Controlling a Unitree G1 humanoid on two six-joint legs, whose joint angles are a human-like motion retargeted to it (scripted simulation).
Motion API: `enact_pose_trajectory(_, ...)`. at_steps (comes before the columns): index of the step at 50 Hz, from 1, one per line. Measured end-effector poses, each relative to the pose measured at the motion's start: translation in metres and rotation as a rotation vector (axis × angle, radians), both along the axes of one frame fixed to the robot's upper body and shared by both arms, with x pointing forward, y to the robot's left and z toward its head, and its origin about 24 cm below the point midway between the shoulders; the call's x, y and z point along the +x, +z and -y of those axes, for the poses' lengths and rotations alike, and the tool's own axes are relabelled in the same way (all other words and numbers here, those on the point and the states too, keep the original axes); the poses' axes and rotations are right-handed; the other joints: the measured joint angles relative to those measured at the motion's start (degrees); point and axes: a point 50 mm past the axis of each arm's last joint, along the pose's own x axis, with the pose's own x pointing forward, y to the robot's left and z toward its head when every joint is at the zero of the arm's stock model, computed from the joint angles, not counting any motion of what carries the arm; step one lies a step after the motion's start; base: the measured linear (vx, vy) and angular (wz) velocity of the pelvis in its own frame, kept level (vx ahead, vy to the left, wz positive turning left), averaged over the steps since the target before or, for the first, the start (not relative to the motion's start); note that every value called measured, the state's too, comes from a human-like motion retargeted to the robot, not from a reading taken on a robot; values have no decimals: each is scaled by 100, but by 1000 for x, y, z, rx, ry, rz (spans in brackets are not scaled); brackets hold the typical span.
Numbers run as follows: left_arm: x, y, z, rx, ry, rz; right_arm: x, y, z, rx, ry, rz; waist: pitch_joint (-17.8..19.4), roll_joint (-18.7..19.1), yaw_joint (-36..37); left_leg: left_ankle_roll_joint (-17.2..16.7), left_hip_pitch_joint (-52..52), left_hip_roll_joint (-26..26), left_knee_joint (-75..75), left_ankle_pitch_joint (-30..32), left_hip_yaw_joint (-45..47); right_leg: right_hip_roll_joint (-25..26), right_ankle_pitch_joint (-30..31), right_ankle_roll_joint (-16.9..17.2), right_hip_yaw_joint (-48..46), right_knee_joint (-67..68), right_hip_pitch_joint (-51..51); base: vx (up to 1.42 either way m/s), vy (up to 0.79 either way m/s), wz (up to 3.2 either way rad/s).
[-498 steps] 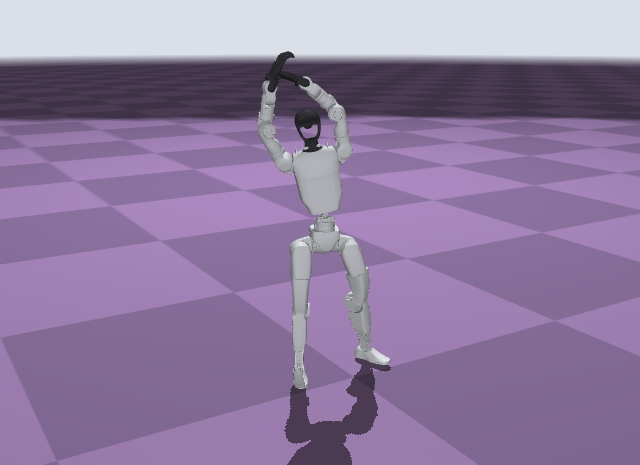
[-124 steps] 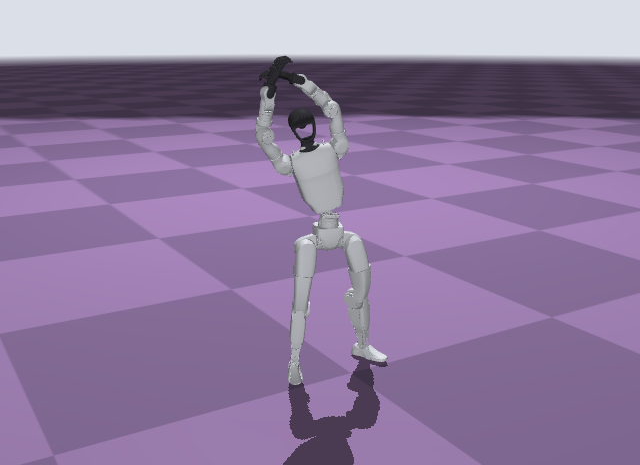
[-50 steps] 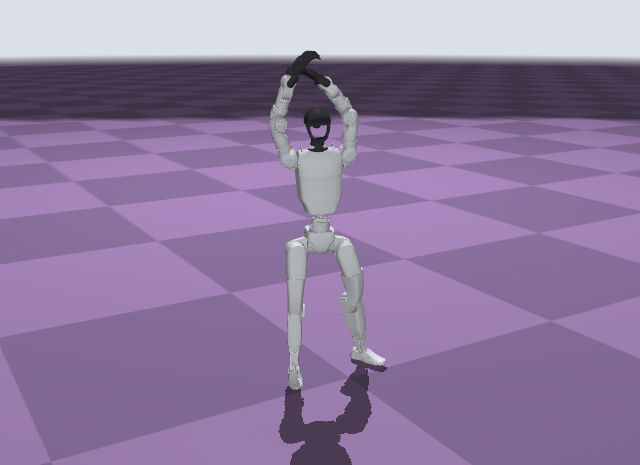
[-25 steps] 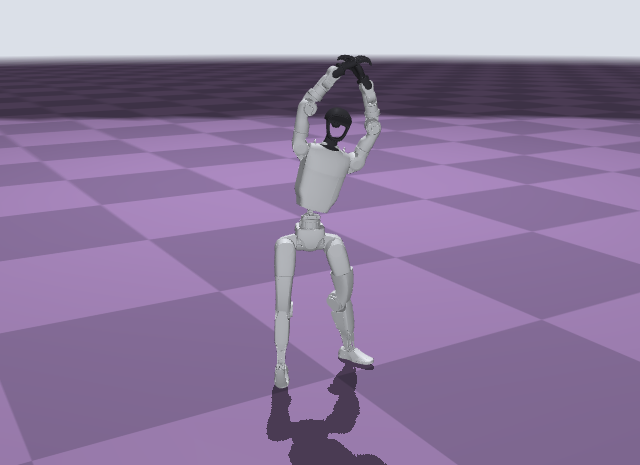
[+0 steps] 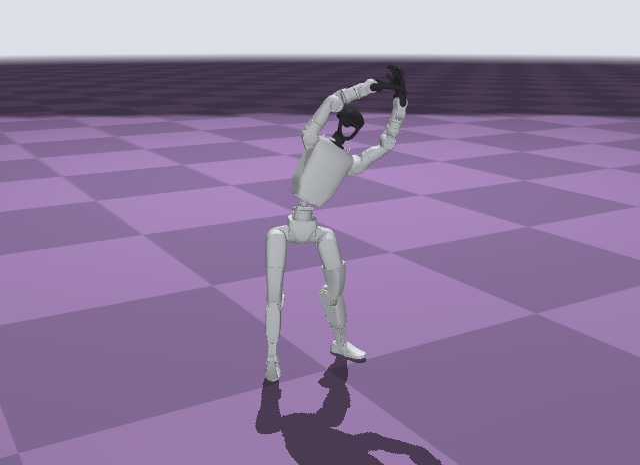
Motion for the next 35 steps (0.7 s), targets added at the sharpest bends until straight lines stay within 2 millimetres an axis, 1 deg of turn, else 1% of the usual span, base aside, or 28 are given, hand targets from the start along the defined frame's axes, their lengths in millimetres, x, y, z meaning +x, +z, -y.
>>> enact_pose_trajectory(5,9,-2,-23,-44,14,-22,4,-12,-21,-55,11,-15,93,0,223,-35,161,58,2,-21,66,71,14,0,31,-21,133,0,0,0)
enact_pose_trajectory(9,14,-4,-36,-66,18,-36,6,-19,-33,-83,23,-27,173,0,377,-66,255,99,3,-28,95,117,31,0,34,-39,220,0,0,0)
enact_pose_trajectory(13,19,-7,-44,-76,10,-54,9,-24,-40,-103,31,-38,239,0,480,-78,309,122,4,-36,93,136,37,0,20,-42,280,0,0,0)
enact_pose_trajectory(17,27,-11,-49,-80,2,-83,15,-29,-41,-124,25,-47,239,0,499,-49,341,124,3,-53,56,120,14,0,-8,-34,332,0,0,0)
enact_pose_trajectory(20,30,-12,-49,-78,-23,-94,13,-29,-44,-125,18,-45,258,0,524,-72,292,120,4,-52,34,110,12,0,-42,-32,304,0,0,0)
enact_pose_trajectory(22,32,-13,-49,-78,-25,-99,15,-29,-42,-130,10,-42,219,0,486,-37,262,98,3,-61,-5,75,-3,0,-70,-35,300,0,0,0)
enact_pose_trajectory(25,30,-12,-44,-71,-48,-90,10,-25,-40,-120,-1,-24,198,0,469,-48,155,67,3,-58,-58,36,-6,0,-126,-49,240,0,0,0)
enact_pose_trajectory(30,22,-8,-28,-45,-76,-57,4,-16,-27,-86,-11,5,132,0,399,-22,-89,-57,1,-68,-215,-123,-28,0,-248,-75,118,-1,5,23)
enact_pose_trajectory(35,15,-6,-3,4,-84,-29,6,-5,-4,-20,-16,3,65,0,356,-14,-419,-257,64,-124,-444,-404,-76,0,-393,-59,-44,-1,11,35)
